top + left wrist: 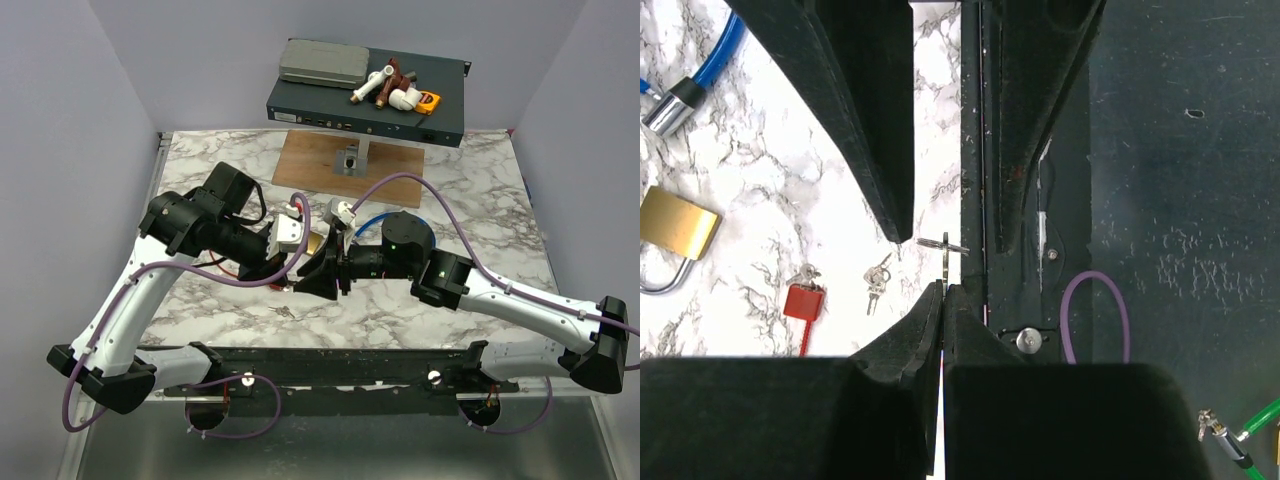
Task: Unlock with the key
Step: Pick up the key from the center of the board.
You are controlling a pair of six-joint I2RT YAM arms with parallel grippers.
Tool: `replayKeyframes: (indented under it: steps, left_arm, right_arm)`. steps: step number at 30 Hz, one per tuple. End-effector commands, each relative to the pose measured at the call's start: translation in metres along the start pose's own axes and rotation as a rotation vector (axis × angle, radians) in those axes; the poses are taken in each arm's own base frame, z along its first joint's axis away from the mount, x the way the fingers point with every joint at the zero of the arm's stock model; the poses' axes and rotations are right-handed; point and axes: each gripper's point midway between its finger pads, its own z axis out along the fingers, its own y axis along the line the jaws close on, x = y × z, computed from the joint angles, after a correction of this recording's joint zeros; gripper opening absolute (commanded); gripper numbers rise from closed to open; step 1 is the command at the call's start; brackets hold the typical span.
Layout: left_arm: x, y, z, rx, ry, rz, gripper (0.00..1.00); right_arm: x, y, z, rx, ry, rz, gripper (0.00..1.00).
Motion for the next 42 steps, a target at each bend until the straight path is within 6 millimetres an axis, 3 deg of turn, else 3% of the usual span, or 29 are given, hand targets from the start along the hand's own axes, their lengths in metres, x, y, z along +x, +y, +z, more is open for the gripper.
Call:
replayKeyframes:
  steps: [1, 11, 14, 17, 18, 32, 36, 40, 42]
  left_arm:
    - [-0.012, -0.01, -0.006, 0.014, -0.041, 0.038, 0.0]
    - [-0.014, -0.01, -0.007, 0.016, -0.047, 0.036, 0.0]
    - [-0.014, -0.011, -0.007, 0.016, -0.048, 0.036, 0.0]
    - [-0.015, -0.011, -0.007, 0.016, -0.049, 0.037, 0.0]
    - [-0.015, -0.01, -0.007, 0.015, -0.049, 0.035, 0.0]
    - [-0.015, -0.004, -0.005, 0.001, -0.045, 0.02, 0.01]
    - [-0.018, 0.001, -0.006, -0.023, -0.047, 0.019, 0.27]
    - [-0.019, 0.009, -0.009, -0.072, -0.042, 0.035, 0.64]
    - [-0.017, 0.016, -0.011, -0.114, -0.031, 0.053, 0.92]
  right_arm:
    - [0.003, 0.005, 0.001, -0.045, 0.003, -0.002, 0.41]
    - [0.002, 0.005, 0.008, -0.069, -0.001, 0.0, 0.34]
    - [0.004, 0.006, 0.01, -0.078, 0.001, 0.004, 0.25]
    - [0.005, 0.006, 0.009, -0.078, -0.001, 0.003, 0.03]
    - [0.004, 0.006, 0.008, -0.074, -0.005, 0.002, 0.01]
    - [0.005, 0.018, -0.009, -0.132, 0.005, 0.026, 0.01]
    - [0.007, 0.023, -0.01, -0.179, 0.027, 0.055, 0.01]
    - [0.012, 0.017, -0.015, -0.155, 0.048, 0.086, 0.01]
    - [0.014, 0.011, -0.021, -0.138, 0.061, 0.111, 0.01]
